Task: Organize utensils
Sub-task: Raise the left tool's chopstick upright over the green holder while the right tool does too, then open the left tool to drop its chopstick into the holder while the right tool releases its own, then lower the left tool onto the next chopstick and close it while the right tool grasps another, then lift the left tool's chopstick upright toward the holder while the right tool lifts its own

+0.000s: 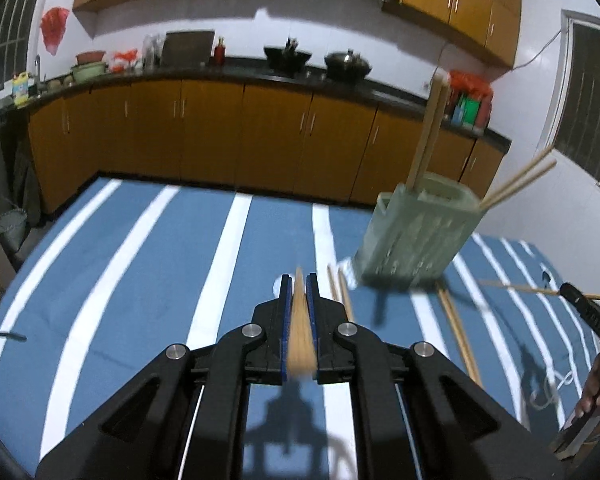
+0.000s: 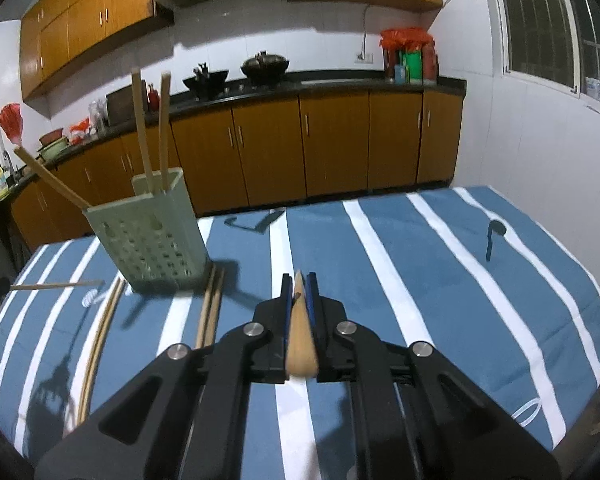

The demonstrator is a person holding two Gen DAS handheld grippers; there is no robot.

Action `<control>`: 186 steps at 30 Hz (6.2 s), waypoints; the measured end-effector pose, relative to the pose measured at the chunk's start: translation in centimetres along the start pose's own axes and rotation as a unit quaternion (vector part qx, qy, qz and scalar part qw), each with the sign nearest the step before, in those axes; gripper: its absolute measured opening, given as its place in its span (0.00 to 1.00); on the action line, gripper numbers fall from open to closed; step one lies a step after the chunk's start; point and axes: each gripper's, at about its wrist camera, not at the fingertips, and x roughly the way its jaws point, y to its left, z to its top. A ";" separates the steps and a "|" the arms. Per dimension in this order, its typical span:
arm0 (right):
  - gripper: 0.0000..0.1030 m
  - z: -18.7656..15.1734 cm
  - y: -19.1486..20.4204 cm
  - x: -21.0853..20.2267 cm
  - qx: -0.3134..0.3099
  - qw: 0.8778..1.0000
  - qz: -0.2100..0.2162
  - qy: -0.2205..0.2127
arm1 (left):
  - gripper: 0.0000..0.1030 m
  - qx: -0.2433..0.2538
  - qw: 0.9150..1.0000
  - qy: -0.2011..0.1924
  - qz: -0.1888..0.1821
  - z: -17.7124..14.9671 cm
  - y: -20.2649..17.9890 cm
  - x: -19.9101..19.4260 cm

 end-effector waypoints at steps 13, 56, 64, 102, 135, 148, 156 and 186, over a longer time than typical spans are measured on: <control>0.08 4.0 0.7 -3.3 0.008 0.998 0.039 -0.057 | 0.07 0.003 0.998 -0.053 -0.036 4.3 -1.0 -2.8; 0.30 12.2 9.4 -3.1 -0.024 0.976 0.132 -0.172 | 0.37 0.046 0.986 -0.136 -0.088 10.4 -8.7 0.1; 0.41 10.4 5.0 -5.9 0.007 0.982 0.086 -0.169 | 0.45 0.012 0.980 -0.176 -0.096 9.5 -6.6 -4.7; 0.08 -6.7 3.0 7.5 -0.020 0.983 0.022 0.182 | 0.22 0.019 0.989 0.142 -0.045 -8.5 -2.9 5.5; 0.08 -6.6 2.7 8.0 -0.036 0.986 -0.008 0.160 | 0.08 0.011 0.990 0.141 0.026 -7.0 0.6 8.1; 0.10 -6.9 2.6 8.0 -0.052 0.988 -0.026 0.141 | 0.08 0.010 0.990 0.135 0.030 -7.0 0.7 8.1; 0.10 -6.9 2.5 8.1 -0.050 0.988 -0.024 0.141 | 0.08 0.011 0.990 0.135 0.031 -7.0 0.6 8.1; 0.08 -6.8 2.1 7.0 -0.046 0.989 -0.010 0.138 | 0.07 0.044 0.988 0.143 0.035 -7.4 0.1 7.4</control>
